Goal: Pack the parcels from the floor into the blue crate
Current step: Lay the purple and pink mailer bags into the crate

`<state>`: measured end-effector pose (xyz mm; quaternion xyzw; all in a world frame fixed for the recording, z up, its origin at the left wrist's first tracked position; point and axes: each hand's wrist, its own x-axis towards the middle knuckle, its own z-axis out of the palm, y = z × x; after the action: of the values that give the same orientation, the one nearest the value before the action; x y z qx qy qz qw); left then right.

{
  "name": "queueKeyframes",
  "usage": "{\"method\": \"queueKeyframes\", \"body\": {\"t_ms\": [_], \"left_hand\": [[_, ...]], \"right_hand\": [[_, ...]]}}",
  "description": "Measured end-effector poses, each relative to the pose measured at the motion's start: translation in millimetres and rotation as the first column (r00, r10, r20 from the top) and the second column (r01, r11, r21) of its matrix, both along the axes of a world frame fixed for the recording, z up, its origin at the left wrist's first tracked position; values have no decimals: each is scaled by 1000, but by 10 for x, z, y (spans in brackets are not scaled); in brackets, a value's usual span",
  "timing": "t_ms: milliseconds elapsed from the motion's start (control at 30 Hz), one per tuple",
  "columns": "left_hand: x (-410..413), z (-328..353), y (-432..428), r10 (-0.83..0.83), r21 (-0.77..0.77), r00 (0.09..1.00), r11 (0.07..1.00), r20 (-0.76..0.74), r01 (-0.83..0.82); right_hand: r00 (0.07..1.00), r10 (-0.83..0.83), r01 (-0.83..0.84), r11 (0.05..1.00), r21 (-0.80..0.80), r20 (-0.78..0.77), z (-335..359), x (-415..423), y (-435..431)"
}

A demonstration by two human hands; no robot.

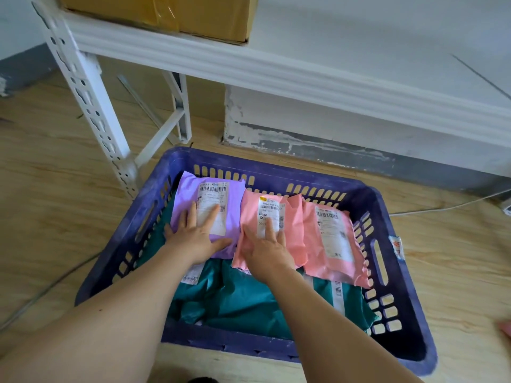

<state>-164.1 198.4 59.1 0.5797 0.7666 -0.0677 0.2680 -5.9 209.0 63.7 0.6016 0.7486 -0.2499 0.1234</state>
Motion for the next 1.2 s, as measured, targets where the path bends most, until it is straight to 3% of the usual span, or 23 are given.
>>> {"method": "queueKeyframes", "body": {"t_ms": [333, 733, 967, 1200], "left_hand": [[91, 111, 23, 34, -82, 998, 996, -43, -38], [232, 465, 5, -103, 305, 982, 941, -160, 148], [501, 882, -28, -223, 294, 975, 932, 0, 213], [1047, 1310, -82, -354, 397, 935, 860, 10, 321]], "right_hand": [[996, -10, 6, 999, -47, -85, 102, 63, 7], [989, -21, 39, 991, 125, -146, 467, 356, -179], [989, -27, 61, 968, 244, -144, 838, 681, -389], [978, -114, 180, 890, 420, -177, 1232, 1281, -607]]}}
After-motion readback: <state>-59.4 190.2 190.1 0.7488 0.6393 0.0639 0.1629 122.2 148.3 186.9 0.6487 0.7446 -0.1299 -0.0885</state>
